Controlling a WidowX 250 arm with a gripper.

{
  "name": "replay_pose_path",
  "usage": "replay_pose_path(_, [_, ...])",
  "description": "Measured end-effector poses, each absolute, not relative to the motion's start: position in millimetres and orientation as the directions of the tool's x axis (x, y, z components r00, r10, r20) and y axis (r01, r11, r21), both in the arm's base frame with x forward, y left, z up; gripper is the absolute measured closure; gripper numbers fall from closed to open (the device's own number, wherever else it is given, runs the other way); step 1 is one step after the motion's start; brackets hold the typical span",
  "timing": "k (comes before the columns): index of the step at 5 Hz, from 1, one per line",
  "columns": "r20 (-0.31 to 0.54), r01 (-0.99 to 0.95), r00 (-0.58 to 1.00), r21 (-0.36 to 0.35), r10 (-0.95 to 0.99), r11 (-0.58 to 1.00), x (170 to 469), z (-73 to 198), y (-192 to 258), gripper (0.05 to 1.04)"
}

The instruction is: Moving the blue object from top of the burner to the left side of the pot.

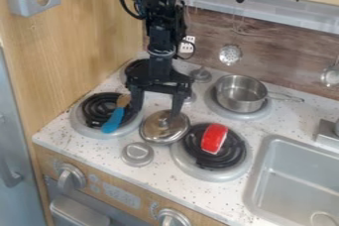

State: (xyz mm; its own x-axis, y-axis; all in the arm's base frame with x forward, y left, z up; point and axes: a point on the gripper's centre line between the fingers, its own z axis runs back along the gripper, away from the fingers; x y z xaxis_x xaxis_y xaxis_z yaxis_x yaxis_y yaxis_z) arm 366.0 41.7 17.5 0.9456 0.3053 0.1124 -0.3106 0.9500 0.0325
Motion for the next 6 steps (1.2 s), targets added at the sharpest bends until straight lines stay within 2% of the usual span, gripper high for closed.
replay_pose_path(1, [0.068,-0.310,0.949,0.039,0.307,0.950,359.4,2.8,40.0,0.083])
replay_pose_path(2, [0.040,-0.332,0.943,0.034,0.331,0.943,354.8,-0.4,48.3,0.083])
replay_pose_path(4, [0.041,-0.490,0.872,0.014,0.489,0.872,361.2,-1.9,115.6,0.083])
replay_pose_path(6, [0.009,-0.513,0.858,-0.047,0.514,0.857,376.7,-33.8,129.2,0.083])
